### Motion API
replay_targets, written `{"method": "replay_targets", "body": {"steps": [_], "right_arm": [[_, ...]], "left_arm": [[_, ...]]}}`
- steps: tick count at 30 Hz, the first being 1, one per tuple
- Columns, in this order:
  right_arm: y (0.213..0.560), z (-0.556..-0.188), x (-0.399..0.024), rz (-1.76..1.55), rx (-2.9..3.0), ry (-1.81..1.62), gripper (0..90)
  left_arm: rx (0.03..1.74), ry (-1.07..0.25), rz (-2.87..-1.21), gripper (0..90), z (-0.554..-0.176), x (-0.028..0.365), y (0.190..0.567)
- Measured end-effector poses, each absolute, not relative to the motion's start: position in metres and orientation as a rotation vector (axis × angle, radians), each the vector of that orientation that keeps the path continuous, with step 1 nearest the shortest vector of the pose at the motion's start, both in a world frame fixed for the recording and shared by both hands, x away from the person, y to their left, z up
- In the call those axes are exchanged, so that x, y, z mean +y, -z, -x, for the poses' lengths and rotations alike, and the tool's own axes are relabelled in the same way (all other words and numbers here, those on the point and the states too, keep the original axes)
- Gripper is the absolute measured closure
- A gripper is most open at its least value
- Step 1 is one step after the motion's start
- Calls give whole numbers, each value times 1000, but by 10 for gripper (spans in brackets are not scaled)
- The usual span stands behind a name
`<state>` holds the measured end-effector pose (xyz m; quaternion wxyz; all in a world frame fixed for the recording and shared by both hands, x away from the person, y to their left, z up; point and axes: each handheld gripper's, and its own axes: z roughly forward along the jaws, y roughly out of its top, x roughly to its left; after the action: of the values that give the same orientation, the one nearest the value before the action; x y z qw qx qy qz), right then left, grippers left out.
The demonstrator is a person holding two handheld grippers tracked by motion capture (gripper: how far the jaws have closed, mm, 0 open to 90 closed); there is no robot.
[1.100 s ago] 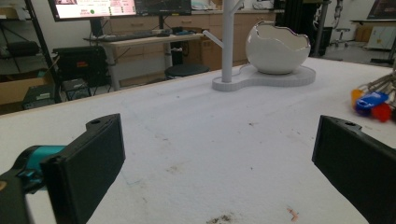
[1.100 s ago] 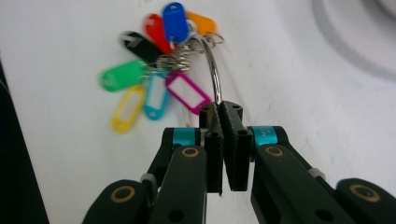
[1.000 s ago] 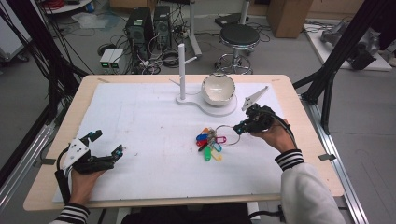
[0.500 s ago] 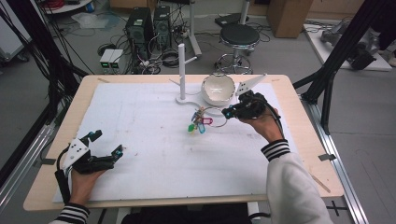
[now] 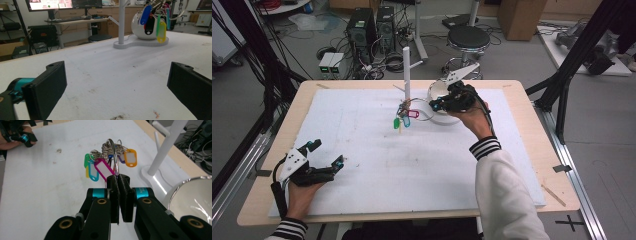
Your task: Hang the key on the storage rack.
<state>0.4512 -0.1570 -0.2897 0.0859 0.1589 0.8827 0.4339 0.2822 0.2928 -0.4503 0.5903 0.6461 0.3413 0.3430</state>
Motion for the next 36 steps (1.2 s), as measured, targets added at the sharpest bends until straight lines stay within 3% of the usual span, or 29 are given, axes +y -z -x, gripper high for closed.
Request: {"method": "replay_targets", "body": {"steps": [15,36], "right_arm": [[283,-479,-119,-517,2590,-1329,886],[302,-504,-117,-663,2523,-1370,885]], "left_arm": [[793,-796,-1504,30,-282,293,450],[794,-799,-1503,30,-282,293,450]]}}
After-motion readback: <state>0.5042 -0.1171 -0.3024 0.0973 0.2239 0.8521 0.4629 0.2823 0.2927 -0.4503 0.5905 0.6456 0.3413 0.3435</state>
